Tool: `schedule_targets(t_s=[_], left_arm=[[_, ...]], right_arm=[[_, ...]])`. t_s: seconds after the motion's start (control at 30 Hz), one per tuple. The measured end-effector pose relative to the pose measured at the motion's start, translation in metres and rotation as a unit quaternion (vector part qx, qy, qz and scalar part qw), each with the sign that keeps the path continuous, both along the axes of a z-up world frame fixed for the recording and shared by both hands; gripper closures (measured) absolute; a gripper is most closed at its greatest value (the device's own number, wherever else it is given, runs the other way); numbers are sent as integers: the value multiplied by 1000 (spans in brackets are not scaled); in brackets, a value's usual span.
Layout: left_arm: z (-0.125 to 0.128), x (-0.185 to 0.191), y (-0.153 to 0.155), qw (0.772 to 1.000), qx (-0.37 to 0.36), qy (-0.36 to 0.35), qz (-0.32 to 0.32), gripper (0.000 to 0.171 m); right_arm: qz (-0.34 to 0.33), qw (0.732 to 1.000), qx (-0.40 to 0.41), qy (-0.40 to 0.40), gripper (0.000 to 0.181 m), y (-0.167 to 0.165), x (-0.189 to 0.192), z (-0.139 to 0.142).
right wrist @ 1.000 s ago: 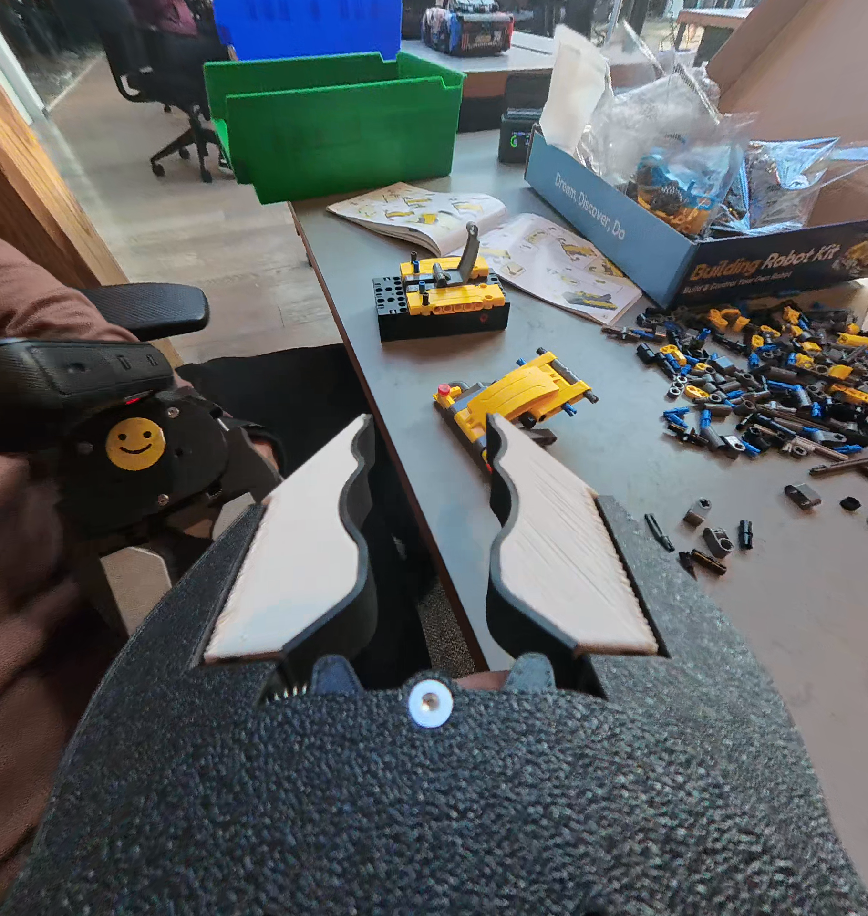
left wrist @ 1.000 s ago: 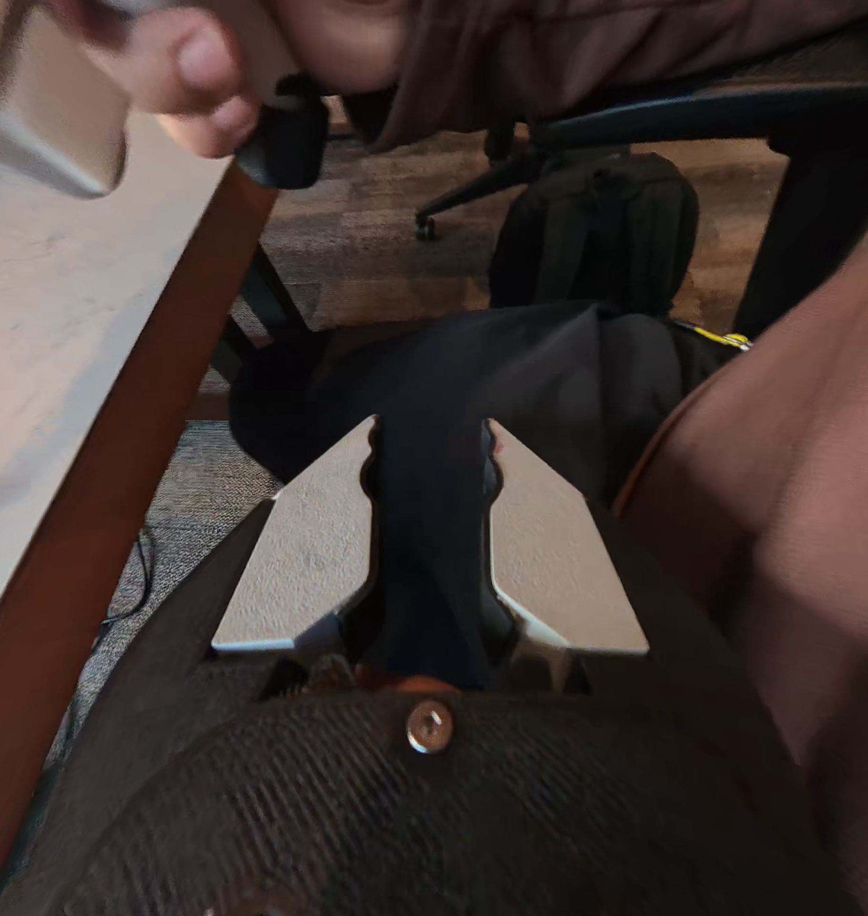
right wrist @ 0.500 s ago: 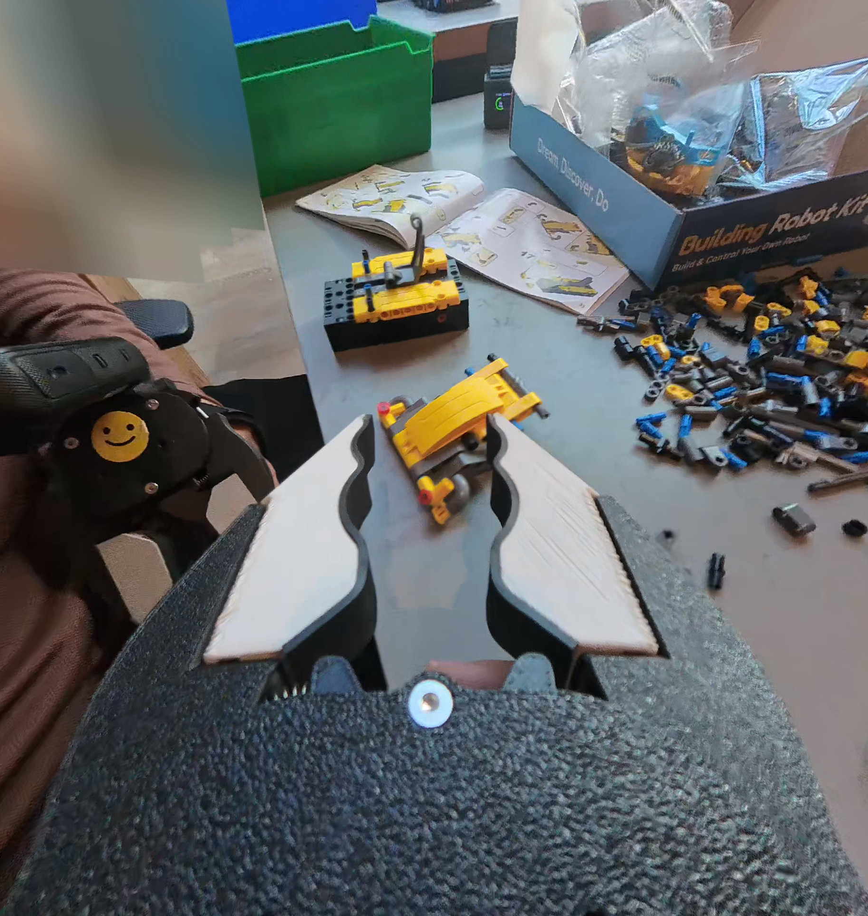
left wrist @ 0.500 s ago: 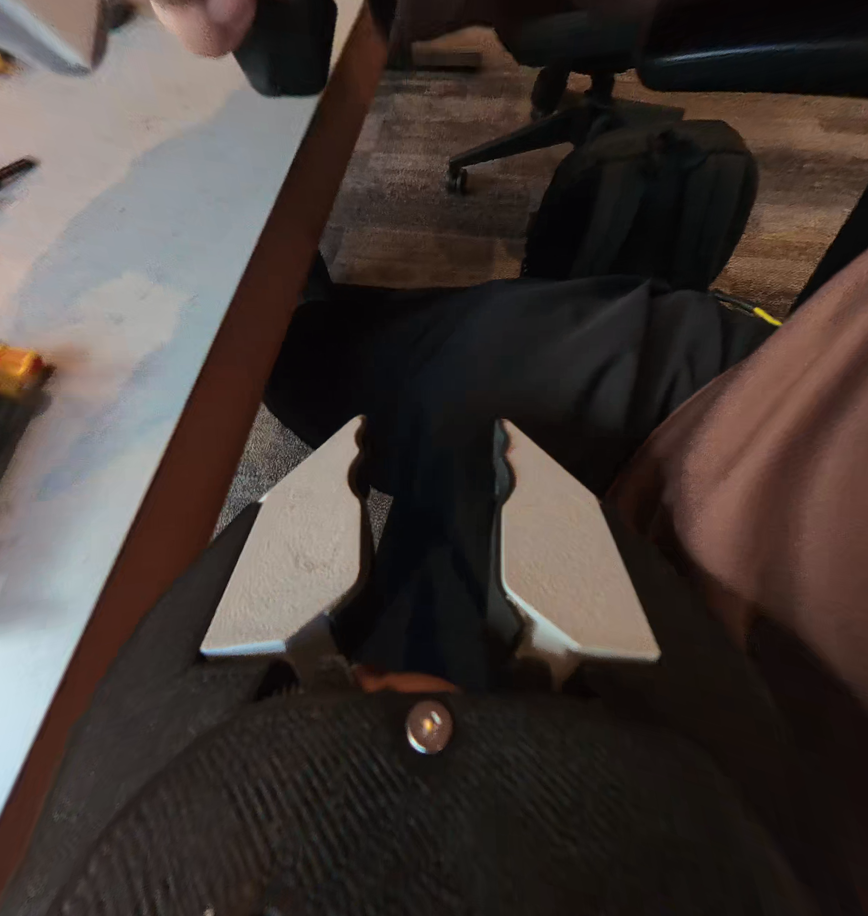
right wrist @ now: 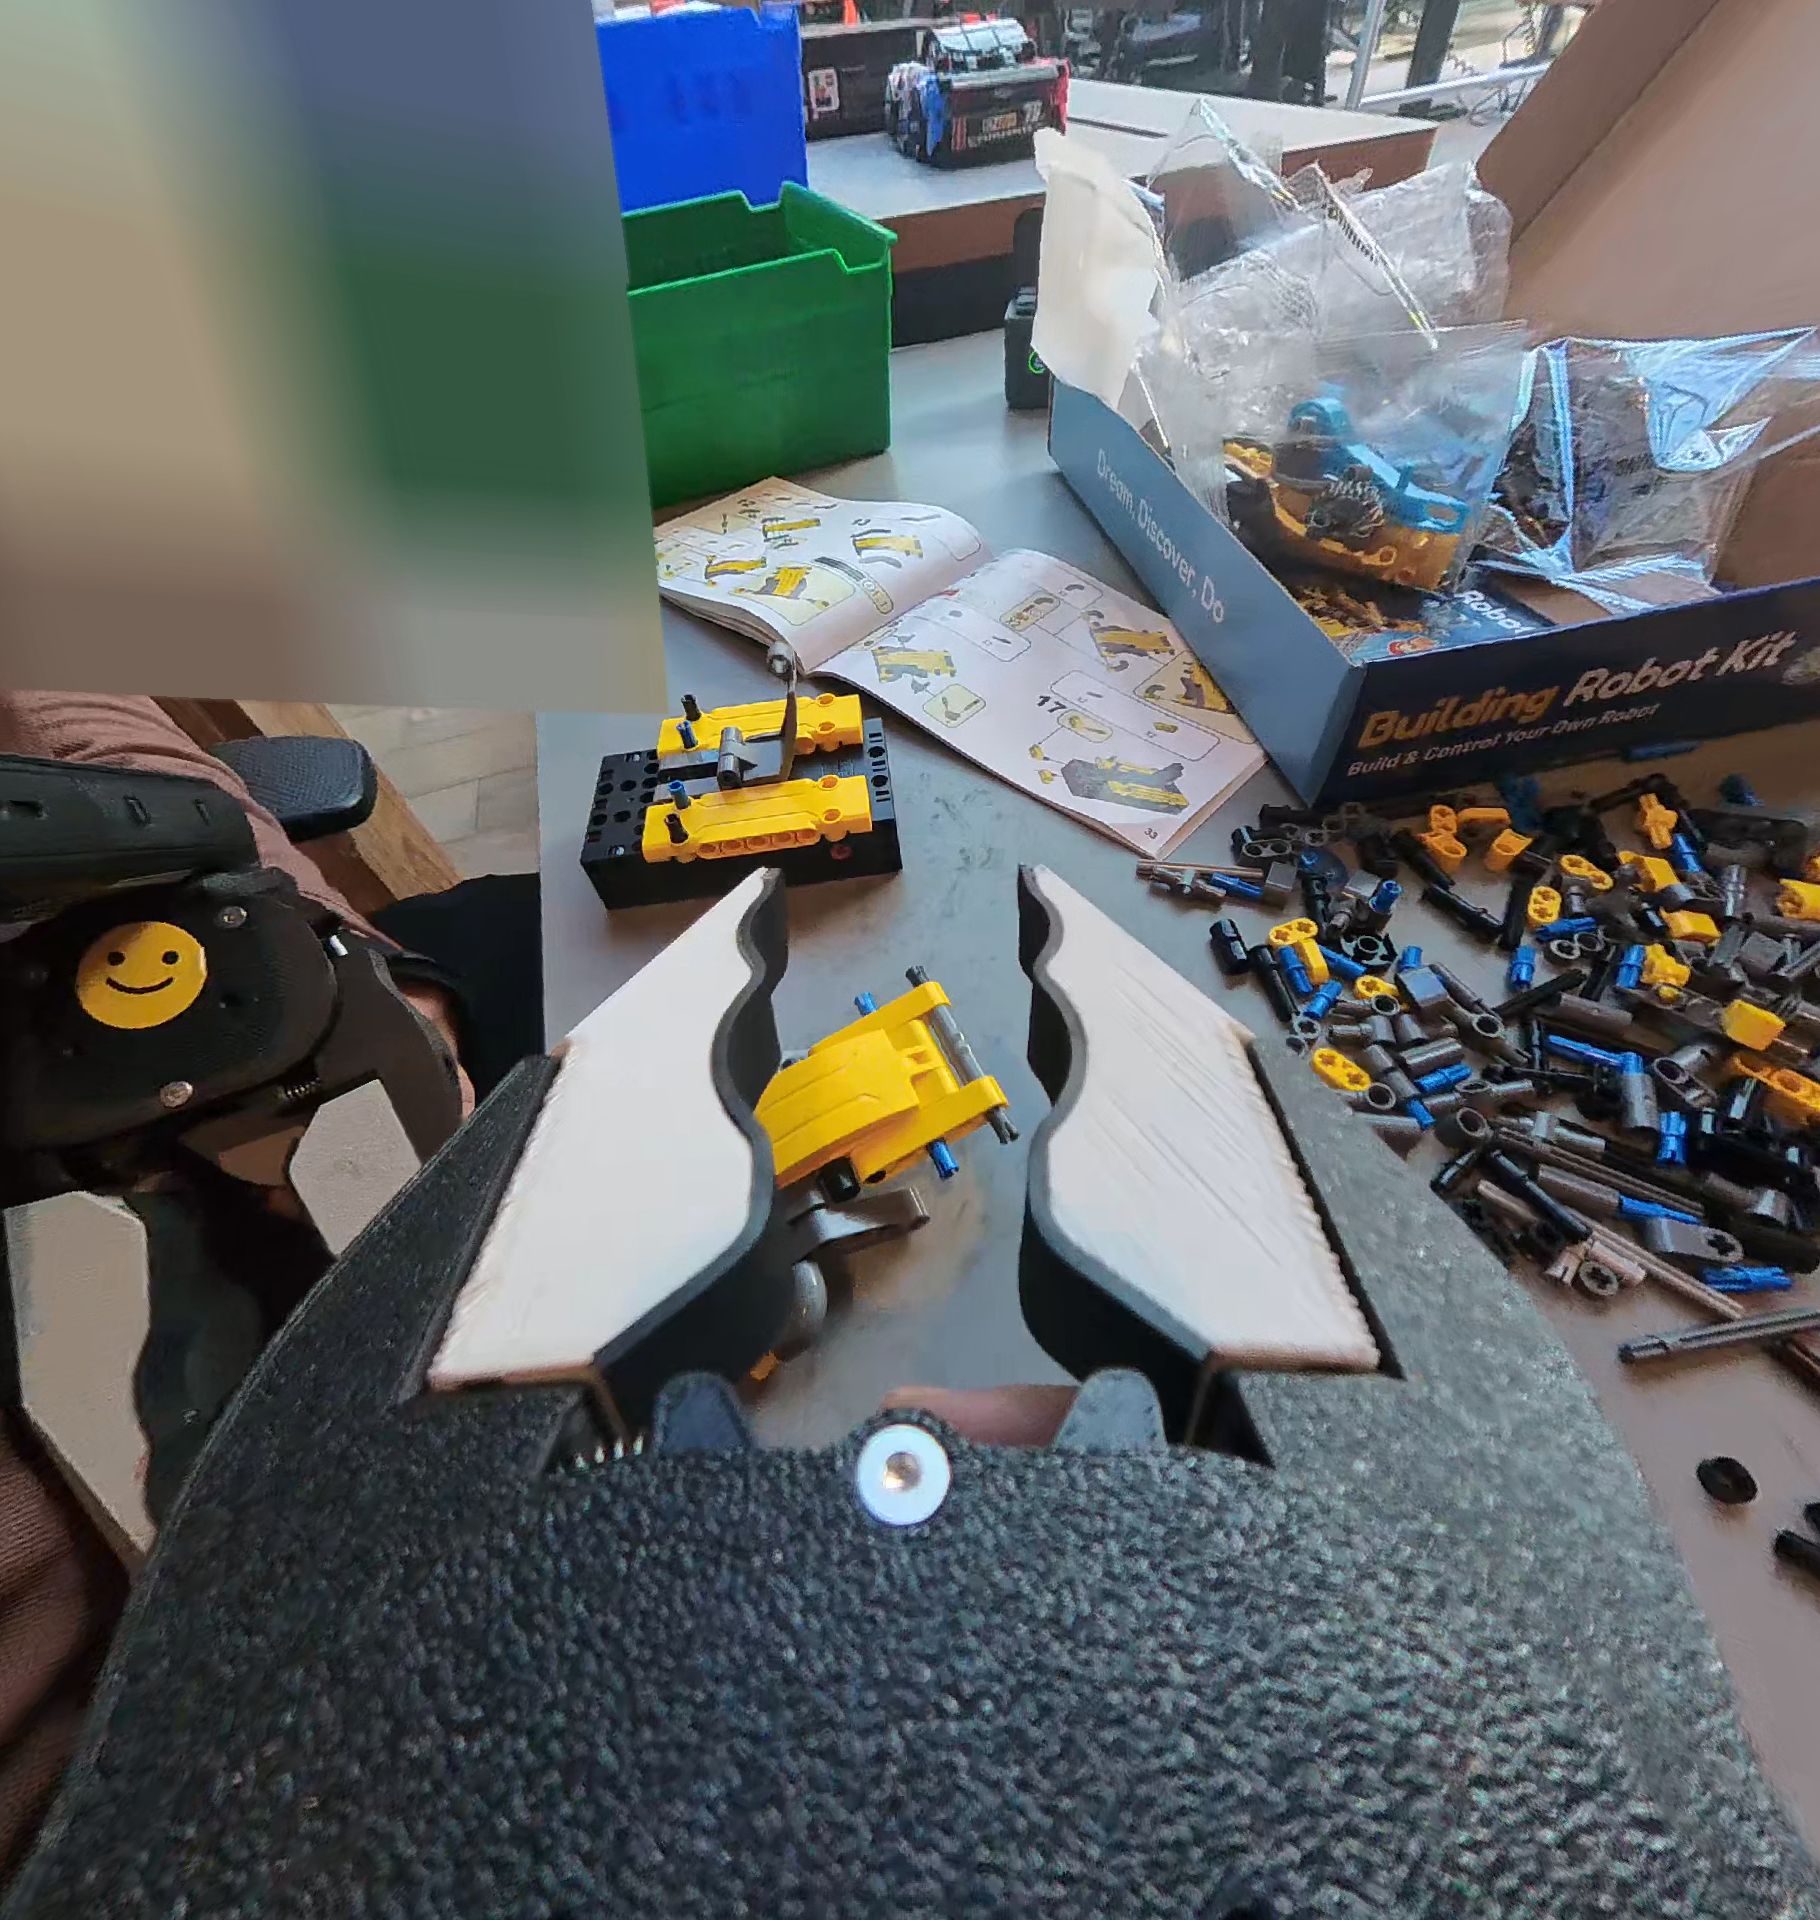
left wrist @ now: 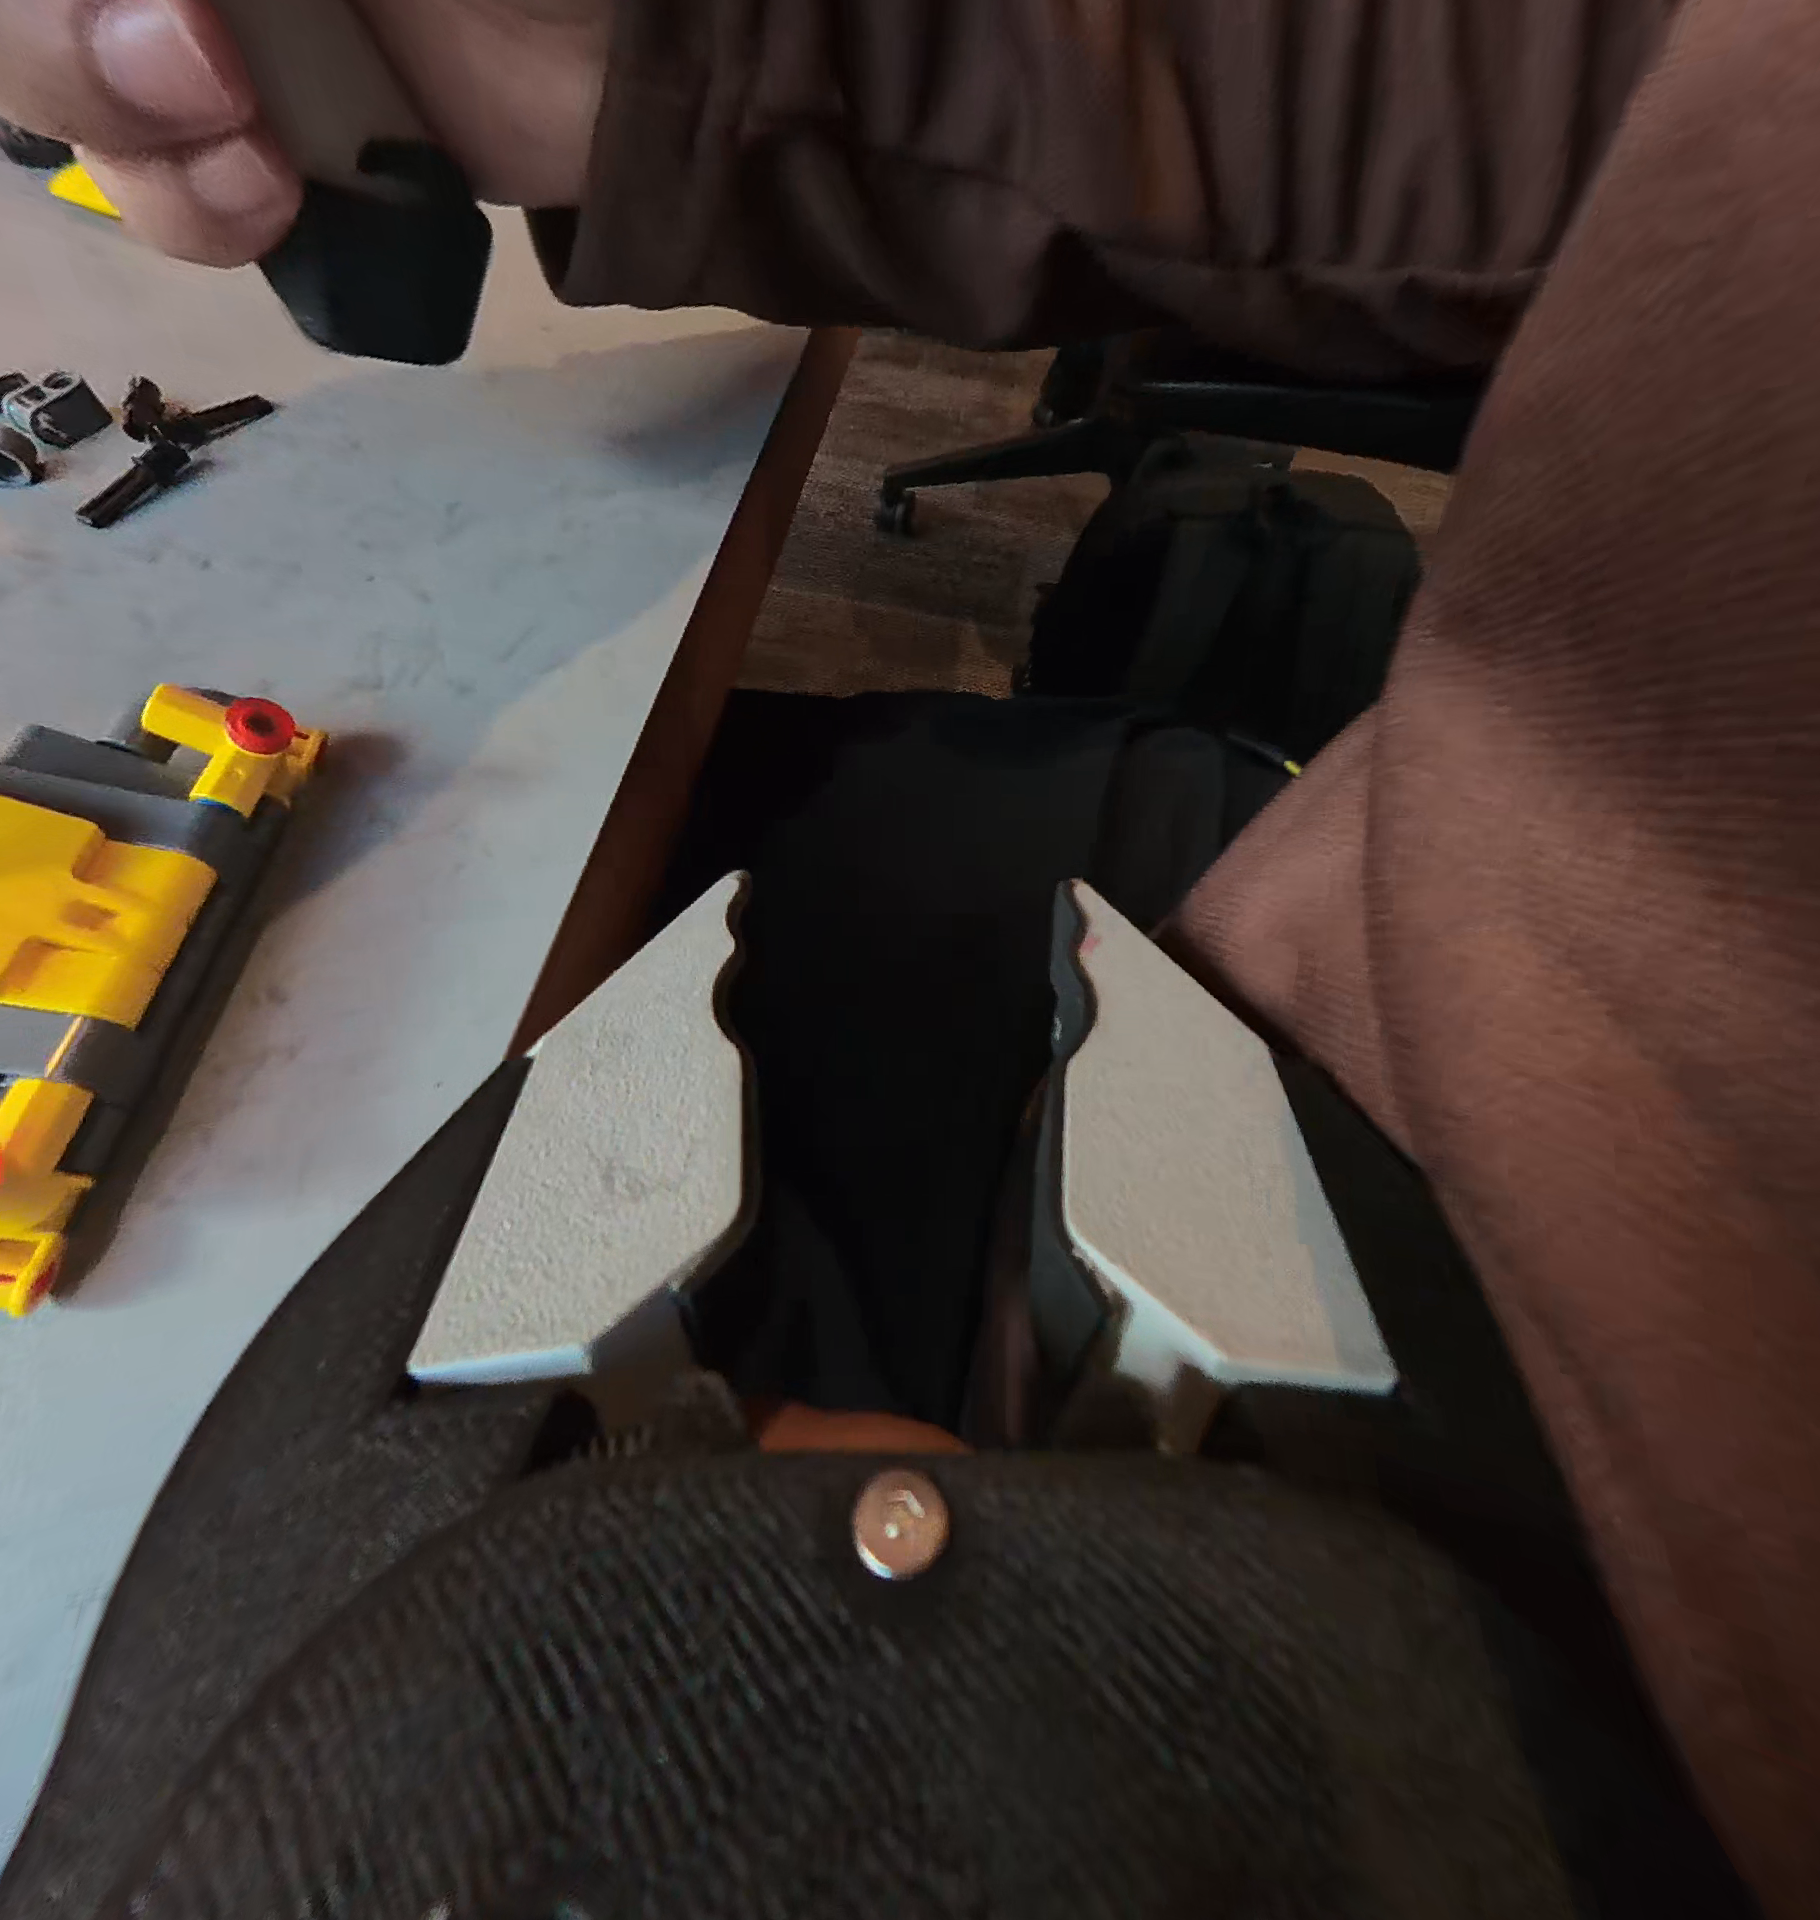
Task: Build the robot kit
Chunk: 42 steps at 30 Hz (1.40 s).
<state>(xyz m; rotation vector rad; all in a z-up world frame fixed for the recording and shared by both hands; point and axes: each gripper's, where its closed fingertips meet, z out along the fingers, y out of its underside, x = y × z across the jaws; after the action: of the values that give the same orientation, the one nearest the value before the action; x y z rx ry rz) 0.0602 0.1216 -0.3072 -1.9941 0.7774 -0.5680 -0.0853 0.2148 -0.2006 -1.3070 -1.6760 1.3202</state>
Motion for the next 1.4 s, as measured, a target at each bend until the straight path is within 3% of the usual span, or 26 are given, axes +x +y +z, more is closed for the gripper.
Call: schedule_targets(t_s=[0.17,0.37,0.47,0.6,0.77,1.03,1.1,1.2,1.3,1.4], left_arm=[[-11,-1,3,999,5,34,21,119],[-1,19,12,1000,9,18,19,125],[7,40,11,999,-10,-30,-1,128],[-6,53,11,999,-23,-5,-38,126],[-24,33,-2,999,-30,17,-31,126],[-21,17,3,999,-16,20,-20,126],[-19,16,6,1000,-6,21,-17,125],[-17,13,10,1000,-6,18,-17,125],[-16,13,14,1000,-10,11,-11,126],[-14,13,16,1000,-9,6,-4,126]], right_arm=[[-15,1000,2,0,146,6,16,-4],[-39,999,-18,-1,150,6,27,-15],[-50,999,-22,2,150,8,27,-13],[-58,998,-14,4,151,10,26,-14],[-63,998,1,-7,156,11,22,-22],[-54,997,41,-24,167,18,19,-21],[-59,994,79,-37,170,32,26,-21],[-24,994,74,-78,169,37,45,-22],[-54,987,119,-98,170,60,63,-25],[-65,986,75,-136,157,68,79,-36]])
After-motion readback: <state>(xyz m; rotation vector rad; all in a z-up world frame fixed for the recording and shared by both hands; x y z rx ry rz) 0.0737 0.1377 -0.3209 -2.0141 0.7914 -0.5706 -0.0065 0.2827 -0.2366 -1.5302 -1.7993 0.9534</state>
